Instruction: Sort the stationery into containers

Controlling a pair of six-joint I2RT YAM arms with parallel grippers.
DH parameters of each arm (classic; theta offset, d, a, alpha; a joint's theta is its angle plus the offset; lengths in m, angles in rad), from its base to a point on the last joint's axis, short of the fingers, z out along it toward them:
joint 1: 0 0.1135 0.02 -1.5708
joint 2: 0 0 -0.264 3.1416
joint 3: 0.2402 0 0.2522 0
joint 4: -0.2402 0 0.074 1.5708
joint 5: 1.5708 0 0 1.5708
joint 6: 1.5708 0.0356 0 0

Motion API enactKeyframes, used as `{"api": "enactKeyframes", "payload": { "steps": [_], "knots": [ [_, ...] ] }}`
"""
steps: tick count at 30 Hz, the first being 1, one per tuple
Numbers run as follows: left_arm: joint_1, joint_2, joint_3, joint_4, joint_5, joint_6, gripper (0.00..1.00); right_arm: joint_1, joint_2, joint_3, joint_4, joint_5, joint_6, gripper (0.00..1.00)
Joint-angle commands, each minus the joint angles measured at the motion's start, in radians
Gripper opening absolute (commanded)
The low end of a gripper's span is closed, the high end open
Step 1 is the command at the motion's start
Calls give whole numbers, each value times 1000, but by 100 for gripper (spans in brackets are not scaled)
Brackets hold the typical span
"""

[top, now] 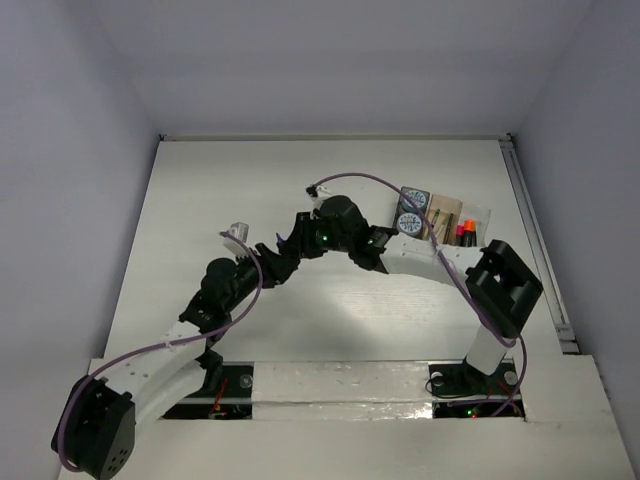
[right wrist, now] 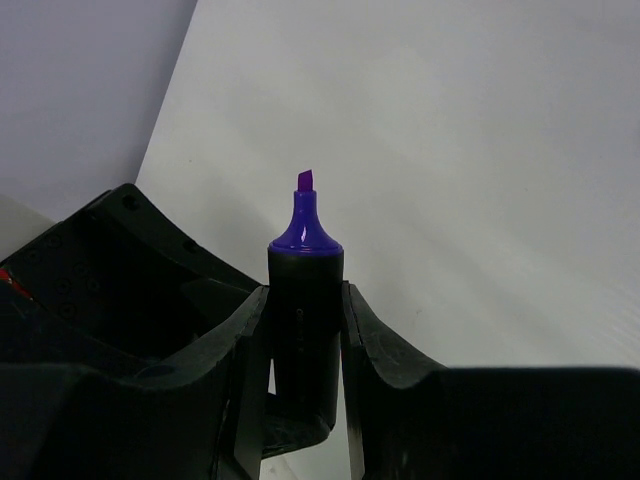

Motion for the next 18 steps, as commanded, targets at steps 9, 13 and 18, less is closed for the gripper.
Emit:
{"api": "enactKeyframes", "payload": {
  "steps": [9,13,18],
  "knots": [
    [-4,-16,-13,168,-48,-57,30,39,-14,-29,164,-103,88,10],
    [-4,-37,-26,170,-65,-63,14,39,-9,-37,179,-131,106,10],
    [-4,-73,-22,128,-71,-39,0,39,-44,-72,164,-83,94,10]
  ]
}}
